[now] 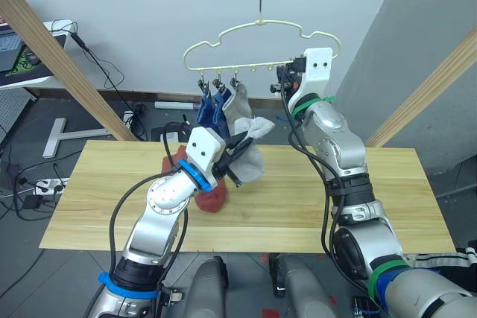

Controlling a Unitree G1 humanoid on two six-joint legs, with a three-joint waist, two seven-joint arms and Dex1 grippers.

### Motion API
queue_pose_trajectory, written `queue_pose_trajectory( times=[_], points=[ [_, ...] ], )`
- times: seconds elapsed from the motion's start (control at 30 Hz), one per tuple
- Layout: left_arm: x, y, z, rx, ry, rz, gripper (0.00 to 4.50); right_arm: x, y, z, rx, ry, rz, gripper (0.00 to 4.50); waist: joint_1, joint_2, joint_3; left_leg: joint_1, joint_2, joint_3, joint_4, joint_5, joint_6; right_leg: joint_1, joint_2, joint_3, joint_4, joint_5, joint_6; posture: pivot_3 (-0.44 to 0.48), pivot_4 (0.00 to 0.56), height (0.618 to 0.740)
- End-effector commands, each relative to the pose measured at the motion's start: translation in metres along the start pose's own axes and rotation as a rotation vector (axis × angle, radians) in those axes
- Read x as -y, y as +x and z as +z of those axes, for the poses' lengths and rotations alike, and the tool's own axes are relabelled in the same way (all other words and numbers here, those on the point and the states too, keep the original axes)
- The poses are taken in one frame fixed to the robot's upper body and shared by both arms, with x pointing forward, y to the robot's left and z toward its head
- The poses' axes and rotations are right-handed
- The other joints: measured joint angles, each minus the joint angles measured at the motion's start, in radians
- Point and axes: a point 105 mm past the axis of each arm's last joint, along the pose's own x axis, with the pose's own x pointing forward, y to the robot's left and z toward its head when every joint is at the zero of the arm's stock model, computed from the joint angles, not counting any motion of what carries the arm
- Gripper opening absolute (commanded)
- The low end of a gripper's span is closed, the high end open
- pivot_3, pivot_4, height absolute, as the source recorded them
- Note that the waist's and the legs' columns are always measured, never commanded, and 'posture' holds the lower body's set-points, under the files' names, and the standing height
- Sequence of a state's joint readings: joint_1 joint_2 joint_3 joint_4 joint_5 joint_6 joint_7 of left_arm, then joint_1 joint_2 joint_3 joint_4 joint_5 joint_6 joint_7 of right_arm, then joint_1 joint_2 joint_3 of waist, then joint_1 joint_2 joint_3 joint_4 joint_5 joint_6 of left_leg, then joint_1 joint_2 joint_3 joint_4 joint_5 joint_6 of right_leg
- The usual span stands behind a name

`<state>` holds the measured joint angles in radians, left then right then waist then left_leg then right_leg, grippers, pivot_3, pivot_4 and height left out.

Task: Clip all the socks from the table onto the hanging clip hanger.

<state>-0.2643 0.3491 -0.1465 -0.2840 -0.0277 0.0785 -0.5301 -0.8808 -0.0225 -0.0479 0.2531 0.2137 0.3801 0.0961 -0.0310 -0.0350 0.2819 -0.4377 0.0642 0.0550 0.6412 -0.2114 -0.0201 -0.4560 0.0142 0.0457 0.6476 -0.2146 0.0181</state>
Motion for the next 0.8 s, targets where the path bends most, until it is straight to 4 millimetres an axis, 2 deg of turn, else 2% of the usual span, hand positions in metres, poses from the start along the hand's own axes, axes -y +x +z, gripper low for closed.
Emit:
queue_pose_trajectory(
  times=[0.03, 0.27, 0.4, 0.63, 0.8],
  points=[
    [-0.003, -0.001, 0.018, 0.067, 0.027, 0.021, 0.0, 0.0, 0.001, 0.016, 0.046, 0.03, 0.023, 0.02, 0.0, 0.0, 0.0, 0.0, 0.0, 0.0, 0.0, 0.0, 0.0, 0.0, 0.0, 0.0, 0.0, 0.0, 0.0, 0.032, 0.308, 0.74],
    [0.0, 0.003, 0.014, 0.068, 0.029, 0.028, 0.0, 0.011, -0.002, 0.016, -0.042, 0.181, 0.06, 0.02, 0.0, 0.0, 0.0, 0.0, 0.0, 0.0, 0.0, 0.0, 0.0, 0.0, 0.0, 0.0, 0.0, 0.0, 0.0, 0.013, 0.31, 0.74],
    [0.002, 0.011, 0.005, 0.081, 0.023, 0.063, 0.0, 0.015, -0.008, 0.021, -0.147, 0.358, 0.094, 0.02, 0.0, 0.0, 0.0, 0.0, 0.0, 0.0, 0.0, 0.0, 0.0, 0.0, 0.0, 0.0, 0.0, 0.0, 0.0, -0.002, 0.307, 0.74],
    [-0.004, 0.021, 0.006, 0.131, 0.034, 0.123, 0.0, 0.01, -0.017, 0.024, -0.272, 0.582, 0.136, 0.02, -0.001, 0.0, 0.0, 0.0, 0.0, 0.0, 0.0, 0.0, 0.0, 0.0, 0.0, 0.0, 0.0, 0.0, 0.0, -0.032, 0.302, 0.74],
    [-0.005, 0.025, 0.009, 0.151, 0.056, 0.127, 0.0, 0.01, -0.023, 0.027, -0.317, 0.637, 0.147, 0.02, -0.002, 0.0, 0.0, -0.001, 0.0, 0.0, 0.0, 0.0, 0.0, 0.0, 0.0, 0.0, 0.0, 0.0, 0.0, -0.041, 0.3, 0.74]
  ],
)
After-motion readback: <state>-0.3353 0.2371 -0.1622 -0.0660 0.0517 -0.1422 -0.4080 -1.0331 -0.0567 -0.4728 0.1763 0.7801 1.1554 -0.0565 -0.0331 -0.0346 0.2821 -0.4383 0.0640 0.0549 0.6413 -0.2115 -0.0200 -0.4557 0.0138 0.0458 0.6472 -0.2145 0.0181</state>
